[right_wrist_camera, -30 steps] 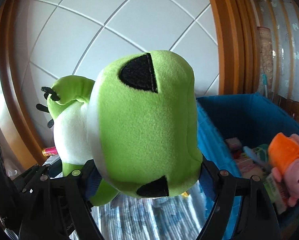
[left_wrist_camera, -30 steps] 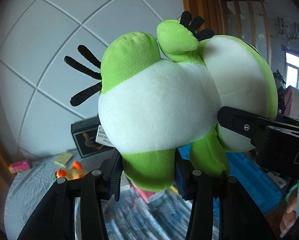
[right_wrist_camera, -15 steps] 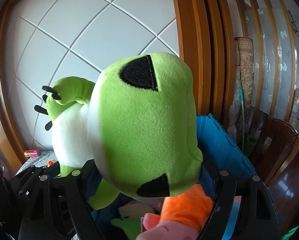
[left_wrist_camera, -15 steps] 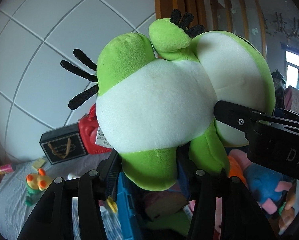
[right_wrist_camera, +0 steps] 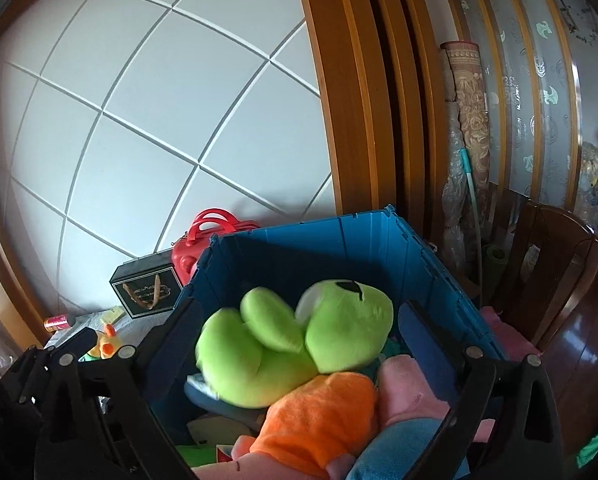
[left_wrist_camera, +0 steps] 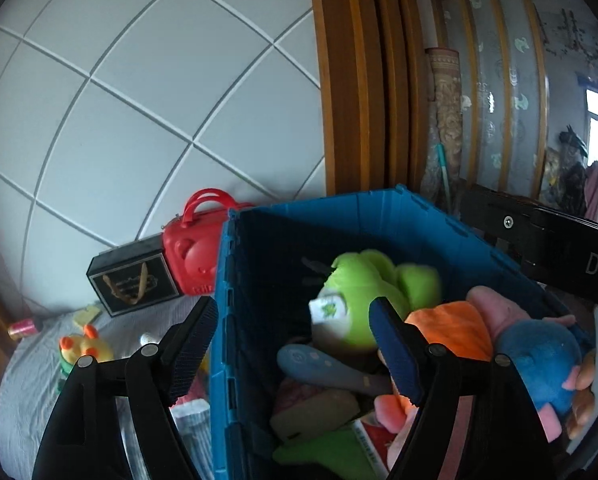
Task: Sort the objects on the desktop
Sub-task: 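Lift the green plush with both tools and carry it over the blue bin, then open both tools to drop the green plush into the bin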
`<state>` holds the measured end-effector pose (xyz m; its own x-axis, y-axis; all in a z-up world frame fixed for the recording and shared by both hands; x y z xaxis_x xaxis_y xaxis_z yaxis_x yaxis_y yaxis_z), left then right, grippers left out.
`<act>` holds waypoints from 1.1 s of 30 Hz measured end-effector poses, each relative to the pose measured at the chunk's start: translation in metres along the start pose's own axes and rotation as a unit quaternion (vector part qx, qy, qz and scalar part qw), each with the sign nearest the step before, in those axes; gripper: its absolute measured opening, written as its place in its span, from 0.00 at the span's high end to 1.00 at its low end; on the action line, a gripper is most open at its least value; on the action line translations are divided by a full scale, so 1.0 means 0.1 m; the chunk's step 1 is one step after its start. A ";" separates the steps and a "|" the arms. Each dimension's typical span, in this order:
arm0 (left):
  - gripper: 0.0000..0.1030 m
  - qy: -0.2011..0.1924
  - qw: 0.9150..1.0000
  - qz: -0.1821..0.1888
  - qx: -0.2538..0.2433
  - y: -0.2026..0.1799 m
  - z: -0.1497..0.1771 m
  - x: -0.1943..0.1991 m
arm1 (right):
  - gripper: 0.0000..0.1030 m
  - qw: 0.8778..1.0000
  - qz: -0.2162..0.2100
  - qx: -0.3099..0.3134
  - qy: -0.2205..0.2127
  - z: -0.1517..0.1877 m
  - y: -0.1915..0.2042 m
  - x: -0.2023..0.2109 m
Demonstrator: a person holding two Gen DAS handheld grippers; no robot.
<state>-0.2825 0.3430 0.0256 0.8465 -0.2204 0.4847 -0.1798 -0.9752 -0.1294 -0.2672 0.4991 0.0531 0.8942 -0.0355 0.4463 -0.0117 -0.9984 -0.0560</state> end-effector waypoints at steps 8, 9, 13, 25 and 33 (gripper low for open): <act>0.23 0.006 1.000 0.002 -0.003 -0.04 0.08 0.14 | 0.03 1.000 0.003 0.008 0.014 0.06 0.10 0.12; 0.23 0.007 1.000 0.002 -0.002 -0.03 0.09 0.16 | 0.03 1.000 0.003 0.011 0.017 0.06 0.11 0.12; 0.22 0.017 1.000 -0.002 0.003 0.03 0.16 0.17 | 0.03 0.999 0.003 0.019 0.030 0.10 0.16 0.10; 0.22 0.052 0.997 -0.049 0.033 0.73 0.35 0.29 | 0.03 0.995 -0.021 0.050 0.082 0.23 0.72 -0.09; 0.22 0.058 0.992 -0.094 0.067 1.69 0.40 0.50 | 0.03 0.988 -0.065 0.102 0.095 0.22 1.71 -0.20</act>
<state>-0.2510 0.1681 -0.0068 0.7945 -0.0433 0.6058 0.0505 -0.9893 -0.1370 -0.2772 0.3304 0.0149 0.7811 0.0660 0.6209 0.2058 -0.9660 -0.1562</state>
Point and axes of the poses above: each gripper's, at about its wrist camera, not at the fingertips, and x roughly against the way its jaws point, y to its left, z to its underside, the point moved 2 cm from there along -x, roughly the way its jaws point, and after that the axes turned 13 degrees about x, right-handed, at the moved point
